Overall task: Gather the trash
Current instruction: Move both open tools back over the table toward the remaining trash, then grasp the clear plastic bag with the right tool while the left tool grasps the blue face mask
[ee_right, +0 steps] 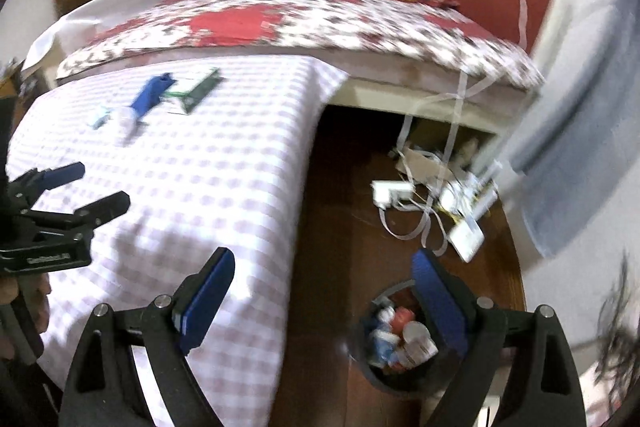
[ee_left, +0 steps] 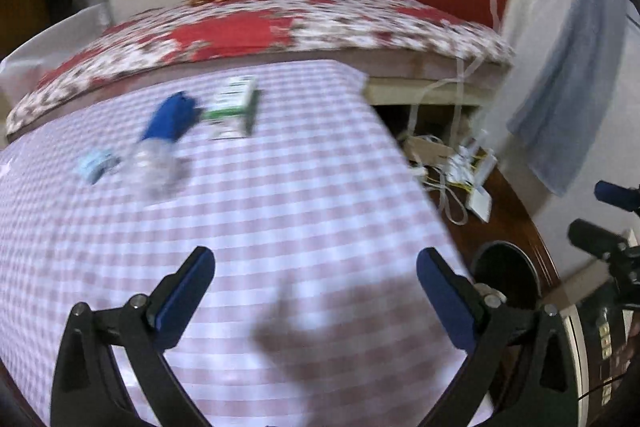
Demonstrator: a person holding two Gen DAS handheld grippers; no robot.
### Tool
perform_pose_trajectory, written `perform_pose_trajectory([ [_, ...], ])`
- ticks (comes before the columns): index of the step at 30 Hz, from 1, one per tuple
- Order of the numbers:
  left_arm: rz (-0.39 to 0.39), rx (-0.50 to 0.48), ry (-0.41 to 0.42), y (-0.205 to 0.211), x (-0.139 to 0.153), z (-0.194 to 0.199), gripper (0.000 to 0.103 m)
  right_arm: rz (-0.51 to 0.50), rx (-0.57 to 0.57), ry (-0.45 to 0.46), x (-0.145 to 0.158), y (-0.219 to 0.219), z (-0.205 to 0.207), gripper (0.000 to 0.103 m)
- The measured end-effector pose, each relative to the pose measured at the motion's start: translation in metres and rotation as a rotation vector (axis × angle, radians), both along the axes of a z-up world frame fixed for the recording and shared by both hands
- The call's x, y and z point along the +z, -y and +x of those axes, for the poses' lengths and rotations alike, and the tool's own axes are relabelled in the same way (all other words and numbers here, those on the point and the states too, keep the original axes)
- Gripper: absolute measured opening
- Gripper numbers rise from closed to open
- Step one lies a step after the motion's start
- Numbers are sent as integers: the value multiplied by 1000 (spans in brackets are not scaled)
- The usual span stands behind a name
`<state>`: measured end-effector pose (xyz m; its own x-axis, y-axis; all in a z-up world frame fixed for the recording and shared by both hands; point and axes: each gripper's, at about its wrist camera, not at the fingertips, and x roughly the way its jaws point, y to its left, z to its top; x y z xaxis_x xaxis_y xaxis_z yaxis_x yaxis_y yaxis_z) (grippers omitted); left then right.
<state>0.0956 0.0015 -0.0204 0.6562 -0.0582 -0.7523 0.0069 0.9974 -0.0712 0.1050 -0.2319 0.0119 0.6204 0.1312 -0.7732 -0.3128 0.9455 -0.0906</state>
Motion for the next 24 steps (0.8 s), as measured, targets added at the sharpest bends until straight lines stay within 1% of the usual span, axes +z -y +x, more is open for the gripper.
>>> perform_pose_trajectory([
  [7, 8, 155, 10, -83, -1, -6, 101, 4, 135, 20, 22, -79, 18, 92],
  [9, 13, 192, 13, -105, -2, -6, 101, 0, 173, 23, 25, -103, 25, 92],
  [12, 1, 245, 18, -133, -4, -5, 101, -10, 219, 25, 27, -135, 37, 92],
  [14, -7, 282, 20, -149, -9, -2, 101, -12, 235, 22, 26, -151, 46, 92],
  [16, -23, 297, 14, -160, -13, 4, 101, -10, 245, 16, 24, -164, 56, 92],
  [20, -18, 326, 5, -185, -24, 18, 98, 11, 262, -13, 16, -184, 74, 92],
  [24, 8, 351, -17, -212, -35, 26, 95, 37, 305, -57, -3, -218, 93, 92],
])
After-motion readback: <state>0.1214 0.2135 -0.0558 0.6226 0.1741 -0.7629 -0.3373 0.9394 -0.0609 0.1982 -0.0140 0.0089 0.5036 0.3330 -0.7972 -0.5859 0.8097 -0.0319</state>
